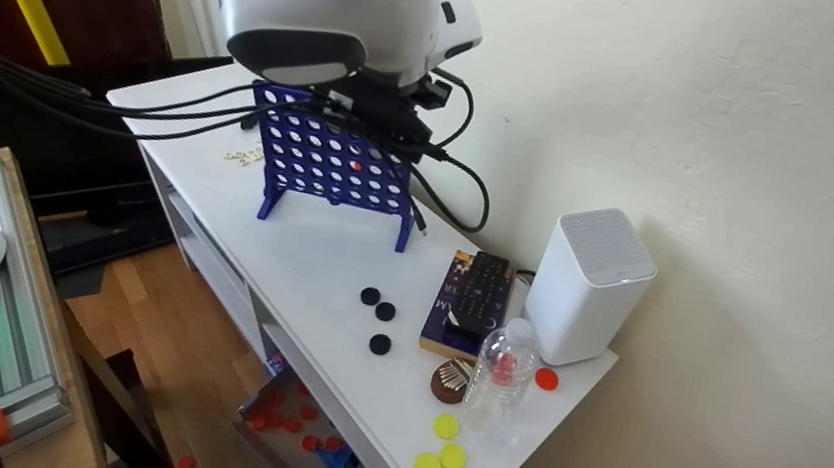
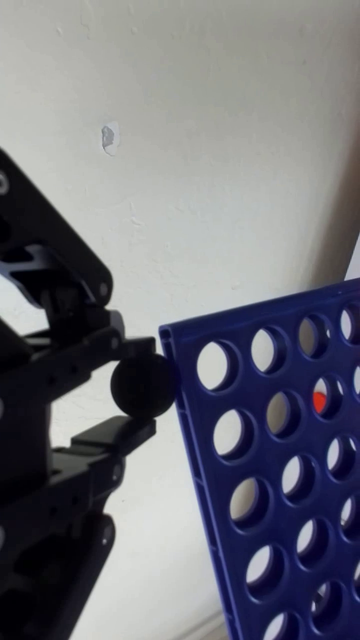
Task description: Put the black ring on the rack
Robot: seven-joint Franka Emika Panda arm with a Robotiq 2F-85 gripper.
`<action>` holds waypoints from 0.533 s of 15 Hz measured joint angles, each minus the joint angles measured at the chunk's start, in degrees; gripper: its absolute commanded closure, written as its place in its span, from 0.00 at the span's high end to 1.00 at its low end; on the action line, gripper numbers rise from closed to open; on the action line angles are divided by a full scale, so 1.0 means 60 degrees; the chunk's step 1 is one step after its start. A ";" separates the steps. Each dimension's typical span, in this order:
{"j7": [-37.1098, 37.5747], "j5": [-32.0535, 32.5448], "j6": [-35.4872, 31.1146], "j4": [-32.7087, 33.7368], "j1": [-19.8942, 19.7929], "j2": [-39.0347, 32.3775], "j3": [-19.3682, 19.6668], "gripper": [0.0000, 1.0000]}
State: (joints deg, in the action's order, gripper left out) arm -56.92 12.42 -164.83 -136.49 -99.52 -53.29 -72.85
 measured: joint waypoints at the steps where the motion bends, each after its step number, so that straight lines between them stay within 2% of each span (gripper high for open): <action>1: 0.0000 0.0000 0.0000 0.0029 0.0034 -0.0001 0.0028 0.10; 8: 0.0000 0.0000 0.0000 0.0112 0.0194 -0.0011 0.0075 0.10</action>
State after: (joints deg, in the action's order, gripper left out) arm -56.92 12.42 -164.83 -135.82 -98.36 -53.35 -72.41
